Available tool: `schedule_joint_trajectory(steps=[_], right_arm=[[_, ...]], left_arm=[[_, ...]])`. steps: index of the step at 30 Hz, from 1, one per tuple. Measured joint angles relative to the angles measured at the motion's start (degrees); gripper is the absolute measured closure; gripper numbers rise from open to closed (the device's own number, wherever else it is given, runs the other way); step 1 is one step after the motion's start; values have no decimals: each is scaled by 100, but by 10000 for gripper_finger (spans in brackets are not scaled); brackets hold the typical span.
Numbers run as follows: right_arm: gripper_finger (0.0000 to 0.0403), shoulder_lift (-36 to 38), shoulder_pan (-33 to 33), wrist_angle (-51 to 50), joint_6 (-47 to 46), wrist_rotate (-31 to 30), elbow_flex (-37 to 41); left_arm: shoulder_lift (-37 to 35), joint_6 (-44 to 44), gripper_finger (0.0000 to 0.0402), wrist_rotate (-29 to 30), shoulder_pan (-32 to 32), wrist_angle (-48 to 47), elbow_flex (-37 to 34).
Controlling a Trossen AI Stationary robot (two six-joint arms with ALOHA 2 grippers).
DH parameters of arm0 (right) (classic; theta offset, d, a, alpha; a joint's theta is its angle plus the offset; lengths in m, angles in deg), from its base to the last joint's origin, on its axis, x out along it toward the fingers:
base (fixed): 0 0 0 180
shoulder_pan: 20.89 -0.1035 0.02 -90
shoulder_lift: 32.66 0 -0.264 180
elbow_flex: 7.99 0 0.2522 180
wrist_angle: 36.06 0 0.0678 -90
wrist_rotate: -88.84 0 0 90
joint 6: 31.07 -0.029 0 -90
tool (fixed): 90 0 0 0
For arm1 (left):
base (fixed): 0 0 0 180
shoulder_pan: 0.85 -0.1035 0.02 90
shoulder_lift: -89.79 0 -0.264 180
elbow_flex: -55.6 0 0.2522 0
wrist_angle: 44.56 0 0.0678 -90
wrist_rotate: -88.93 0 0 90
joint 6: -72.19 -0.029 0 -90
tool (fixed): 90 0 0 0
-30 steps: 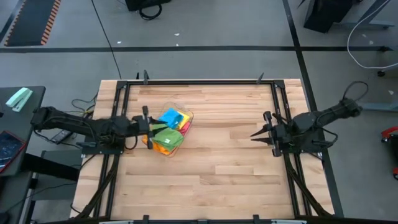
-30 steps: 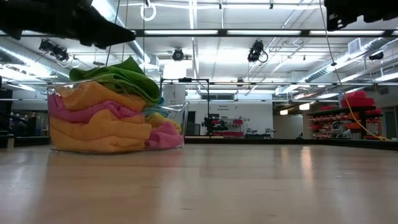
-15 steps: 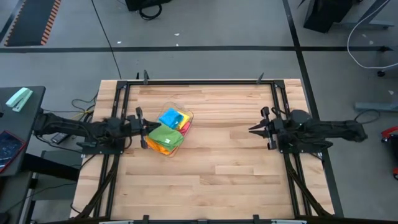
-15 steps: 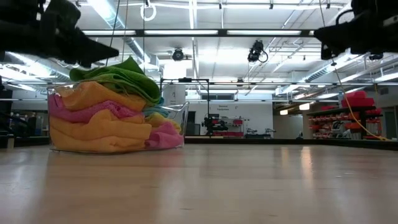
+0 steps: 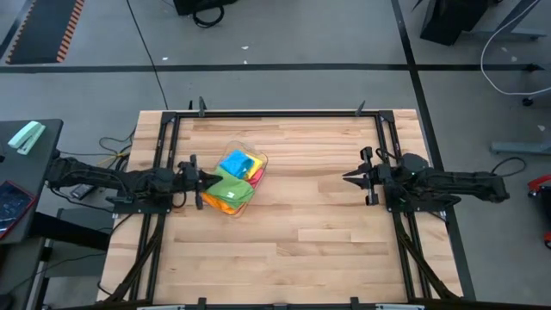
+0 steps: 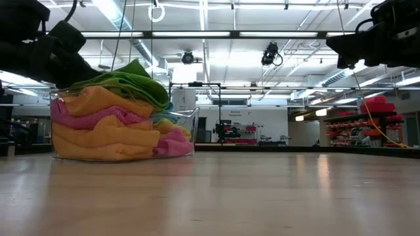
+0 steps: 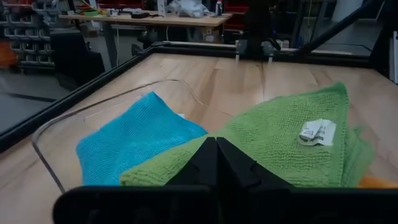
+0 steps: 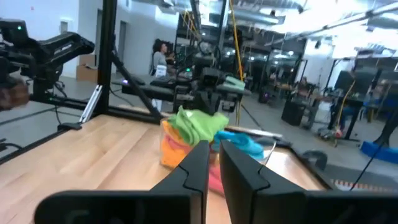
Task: Fold microfiber towels
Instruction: Return to Home Position
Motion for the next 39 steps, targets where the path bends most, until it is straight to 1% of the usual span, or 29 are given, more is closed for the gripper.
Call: schedule_joint_trajectory(steps=[2, 4, 8, 15, 20, 32, 39], right_arm=[[358, 0, 0, 25, 29, -6, -8], [358, -9, 0, -2, 34, -6, -8], [358, -11, 0, -17, 36, -8, -8], [358, -17, 0, -88, 51, -10, -8], [358, -17, 0, -96, 45, -10, -8], [358, -17, 0, -96, 40, -12, -8], [358, -17, 0, -94, 40, -12, -8]], left_arm=[[-2, -7, 387, 0, 0, 5, 0], [-2, -60, 370, 1, 0, 9, 0], [-4, -496, 338, 4, -11, 103, 0], [-2, -634, 311, 4, -11, 88, -2], [-2, -632, 306, 4, -11, 86, -4], [-2, -632, 321, 4, -11, 85, -4], [-2, -632, 314, 4, -11, 83, -6]])
